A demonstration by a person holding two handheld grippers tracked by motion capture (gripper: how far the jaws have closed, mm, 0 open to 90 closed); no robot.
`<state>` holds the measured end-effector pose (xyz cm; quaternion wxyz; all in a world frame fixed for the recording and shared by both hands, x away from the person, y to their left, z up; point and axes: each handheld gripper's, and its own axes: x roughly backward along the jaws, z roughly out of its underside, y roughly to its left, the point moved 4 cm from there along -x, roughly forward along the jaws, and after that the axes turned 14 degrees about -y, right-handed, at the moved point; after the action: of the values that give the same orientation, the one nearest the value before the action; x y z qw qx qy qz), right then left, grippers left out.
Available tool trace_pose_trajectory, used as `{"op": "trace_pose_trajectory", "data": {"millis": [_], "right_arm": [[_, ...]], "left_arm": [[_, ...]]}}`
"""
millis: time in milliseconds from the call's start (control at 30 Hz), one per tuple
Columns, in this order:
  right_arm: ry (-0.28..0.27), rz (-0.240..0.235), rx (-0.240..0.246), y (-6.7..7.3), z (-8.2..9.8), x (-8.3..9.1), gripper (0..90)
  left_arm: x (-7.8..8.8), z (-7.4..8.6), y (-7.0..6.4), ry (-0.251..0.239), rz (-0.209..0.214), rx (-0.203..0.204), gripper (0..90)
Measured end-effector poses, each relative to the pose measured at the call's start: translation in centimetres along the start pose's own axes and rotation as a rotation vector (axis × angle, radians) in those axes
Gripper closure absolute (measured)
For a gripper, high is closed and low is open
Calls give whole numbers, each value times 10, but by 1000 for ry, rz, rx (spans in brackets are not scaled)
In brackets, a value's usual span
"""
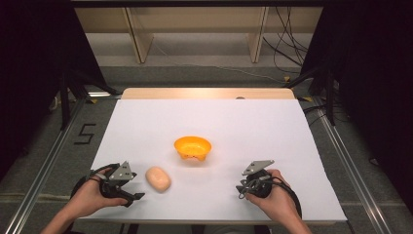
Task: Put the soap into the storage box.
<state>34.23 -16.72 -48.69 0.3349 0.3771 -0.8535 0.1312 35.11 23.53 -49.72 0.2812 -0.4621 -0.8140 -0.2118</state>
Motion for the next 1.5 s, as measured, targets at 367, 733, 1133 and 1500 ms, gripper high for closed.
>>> {"op": "trace_pose_trajectory", "data": {"millis": [367, 733, 1133, 1500], "right_arm": [[-19, -25, -10, 1, 7, 4, 571], [-25, -29, -35, 0, 5, 6, 566], [-8, -31, -48, 0, 9, 6, 560], [-14, -24, -61, 1, 10, 3, 544]], "left_arm": [[-3, -27, 4, 17, 112, -162, 155], [-24, -58, 14, 132, 249, -369, 158], [-47, -64, 16, 201, 350, -463, 161], [-62, -65, 16, 261, 410, -482, 151]]}}
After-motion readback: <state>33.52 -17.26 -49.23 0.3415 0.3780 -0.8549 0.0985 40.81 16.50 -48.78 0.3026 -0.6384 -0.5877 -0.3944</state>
